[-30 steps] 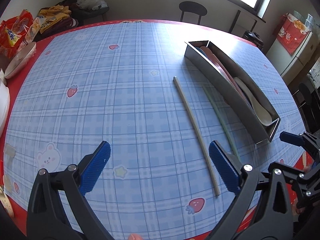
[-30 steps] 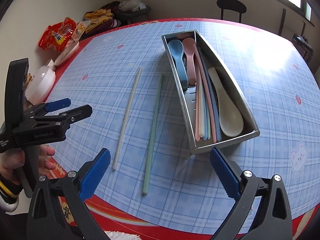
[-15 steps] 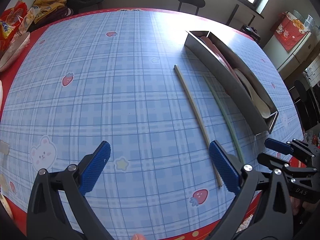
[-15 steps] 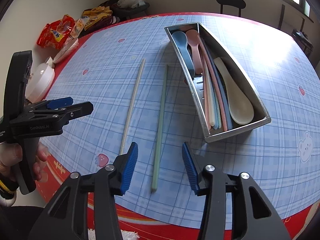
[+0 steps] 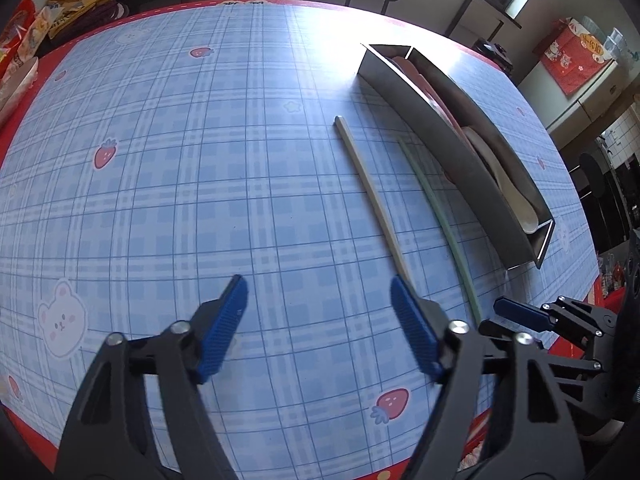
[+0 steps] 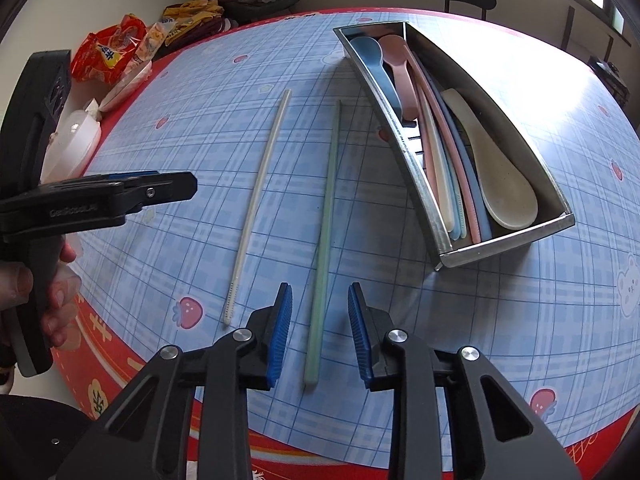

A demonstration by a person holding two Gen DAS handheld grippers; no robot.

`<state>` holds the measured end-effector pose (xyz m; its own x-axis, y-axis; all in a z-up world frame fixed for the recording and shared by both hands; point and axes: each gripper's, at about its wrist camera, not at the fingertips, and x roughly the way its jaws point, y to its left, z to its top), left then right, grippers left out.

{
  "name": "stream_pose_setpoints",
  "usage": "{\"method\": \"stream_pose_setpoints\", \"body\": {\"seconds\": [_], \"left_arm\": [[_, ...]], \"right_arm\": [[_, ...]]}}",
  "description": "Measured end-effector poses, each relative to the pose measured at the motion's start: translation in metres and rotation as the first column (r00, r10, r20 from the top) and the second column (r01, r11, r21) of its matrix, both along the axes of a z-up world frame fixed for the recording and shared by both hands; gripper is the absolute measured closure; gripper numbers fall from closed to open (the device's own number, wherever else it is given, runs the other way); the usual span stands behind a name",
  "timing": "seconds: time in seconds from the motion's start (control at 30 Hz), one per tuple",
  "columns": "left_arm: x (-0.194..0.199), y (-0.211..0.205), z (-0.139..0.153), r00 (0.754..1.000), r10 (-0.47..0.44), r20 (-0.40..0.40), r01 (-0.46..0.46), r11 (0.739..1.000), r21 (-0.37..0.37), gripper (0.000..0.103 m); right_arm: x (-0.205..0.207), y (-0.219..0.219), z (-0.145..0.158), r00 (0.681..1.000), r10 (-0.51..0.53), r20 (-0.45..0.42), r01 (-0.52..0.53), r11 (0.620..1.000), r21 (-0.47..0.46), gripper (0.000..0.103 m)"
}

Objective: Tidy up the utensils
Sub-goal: 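Close the left tool on the beige chopstick while the right tool grasps the green chopstick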

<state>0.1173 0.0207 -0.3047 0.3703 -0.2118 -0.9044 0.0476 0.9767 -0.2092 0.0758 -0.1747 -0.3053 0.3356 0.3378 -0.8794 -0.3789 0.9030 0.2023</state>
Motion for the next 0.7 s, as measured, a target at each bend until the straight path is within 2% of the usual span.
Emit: {"method": "stream_pose_setpoints", "body": {"seconds": [0.07, 0.27, 0.43, 0.5, 0.63, 0.7], "left_arm": [[0.006, -0.004, 0.001, 1.0, -0.011, 0.008, 0.011, 0.999, -0.037, 0.036], [0.027, -0.023, 0.001, 0.998, -0.062, 0.029, 0.063, 0.996, -0.058, 0.045], [0.043, -0.031, -0.006, 0.999, -0.05, 0.019, 0.051, 0.996, -0.073, 0.047], [0.05, -0.035, -0.009, 0.999, -0.045, 0.013, 0.046, 0.996, -0.078, 0.053], [0.059, -0.046, -0.015, 0.999, -0.052, 0.008, 0.053, 0.997, -0.059, 0.055], [0.061, -0.051, -0.017, 0.998, -0.056, 0.01, 0.056, 0.998, -0.041, 0.057]], "right_arm": [[0.0, 0.002, -0.002, 1.0, 0.012, 0.01, -0.012, 1.0, -0.012, 0.074], [0.002, 0.007, -0.006, 0.998, 0.045, 0.034, -0.044, 0.998, -0.033, 0.074], [0.004, 0.01, -0.006, 0.997, 0.056, 0.051, -0.054, 0.998, -0.038, 0.074], [0.004, 0.009, -0.006, 0.997, 0.055, 0.051, -0.054, 0.998, -0.036, 0.074], [0.007, 0.005, -0.006, 0.998, 0.038, 0.045, -0.036, 0.999, -0.029, 0.084], [0.009, 0.003, -0.007, 0.999, 0.028, 0.038, -0.027, 1.0, -0.015, 0.085]]}}
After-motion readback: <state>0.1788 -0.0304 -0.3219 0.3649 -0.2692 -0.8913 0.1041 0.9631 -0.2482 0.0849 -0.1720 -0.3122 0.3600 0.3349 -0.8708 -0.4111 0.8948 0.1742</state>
